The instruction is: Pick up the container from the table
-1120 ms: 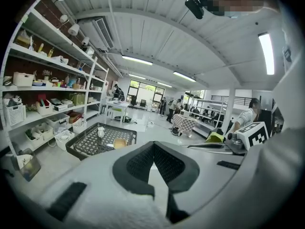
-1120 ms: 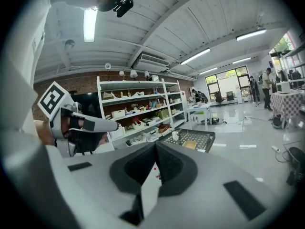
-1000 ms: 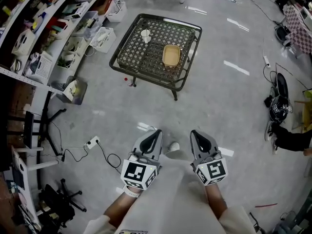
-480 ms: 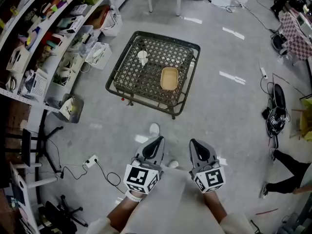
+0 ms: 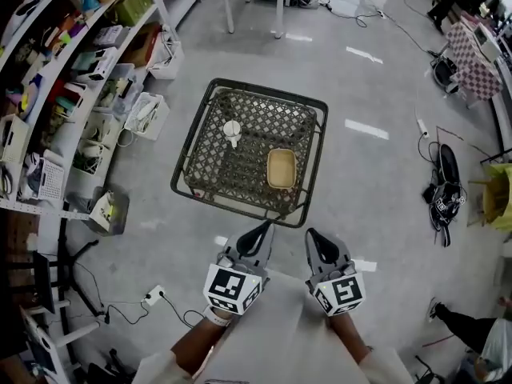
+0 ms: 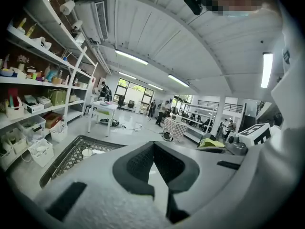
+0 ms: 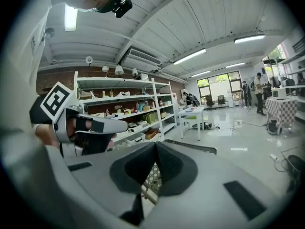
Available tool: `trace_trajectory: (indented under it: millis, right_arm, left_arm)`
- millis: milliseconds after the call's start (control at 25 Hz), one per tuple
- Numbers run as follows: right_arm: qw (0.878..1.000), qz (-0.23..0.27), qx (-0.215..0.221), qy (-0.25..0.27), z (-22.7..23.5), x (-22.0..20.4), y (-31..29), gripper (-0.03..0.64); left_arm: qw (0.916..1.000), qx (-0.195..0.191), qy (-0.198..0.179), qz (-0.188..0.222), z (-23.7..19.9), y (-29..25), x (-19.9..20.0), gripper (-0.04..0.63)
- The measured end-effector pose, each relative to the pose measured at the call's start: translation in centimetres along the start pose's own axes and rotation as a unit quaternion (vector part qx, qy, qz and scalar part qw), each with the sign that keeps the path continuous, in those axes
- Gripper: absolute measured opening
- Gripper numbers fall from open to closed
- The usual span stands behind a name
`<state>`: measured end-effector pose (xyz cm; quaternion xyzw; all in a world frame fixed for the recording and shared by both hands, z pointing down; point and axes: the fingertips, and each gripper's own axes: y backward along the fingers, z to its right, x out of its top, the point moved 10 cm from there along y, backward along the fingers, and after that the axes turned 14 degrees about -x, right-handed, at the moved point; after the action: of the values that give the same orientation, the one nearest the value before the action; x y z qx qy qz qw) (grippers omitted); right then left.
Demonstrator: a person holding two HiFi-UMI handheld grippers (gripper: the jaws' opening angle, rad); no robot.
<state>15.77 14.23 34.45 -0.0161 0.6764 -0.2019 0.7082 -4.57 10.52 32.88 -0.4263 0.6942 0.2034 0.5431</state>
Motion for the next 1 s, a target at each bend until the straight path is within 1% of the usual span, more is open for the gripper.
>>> trace_trajectory:
  millis: [120, 280, 480, 680, 840, 1000]
  right_arm:
    - [1.0, -0.001, -0.024, 0.0, -0.1, 1.0, -3.1, 0.017]
    - [0.999, -0.009, -0.053, -0.009, -0.2, 1.4, -6.4, 0.017]
    - [0.998, -0.024, -0.06, -0.006, -1.2, 1.9, -9.4, 0.017]
    - [0.997, -0.039, -0.061, 0.007, -0.8, 1.3, -11.4, 0.017]
    - [0.996, -0.051, -0.073, 0.009, -0.4, 0.2, -12.3, 0.017]
    - [0.995, -0.068, -0.069, 0.01, 0.3, -1.0, -13.7, 0.018]
  left_arm:
    - [0.9999, -0.013, -0.005, -0.005, -3.6, -0.8, 1.2, 0.023]
    - [0.9996, -0.021, -0.005, -0.016, -7.8, -1.4, 1.6, 0.023]
    - [0.9991, -0.019, 0.013, -0.034, -11.4, -1.3, 1.3, 0.023]
    - [0.9985, -0.022, 0.021, -0.045, -12.4, -2.1, 1.2, 0.023]
    - [0.9978, -0.027, 0.023, -0.056, -12.5, -2.6, 0.9, 0.023]
    - [0.9977, -0.023, 0.022, -0.06, -12.7, -2.8, 1.1, 0.023]
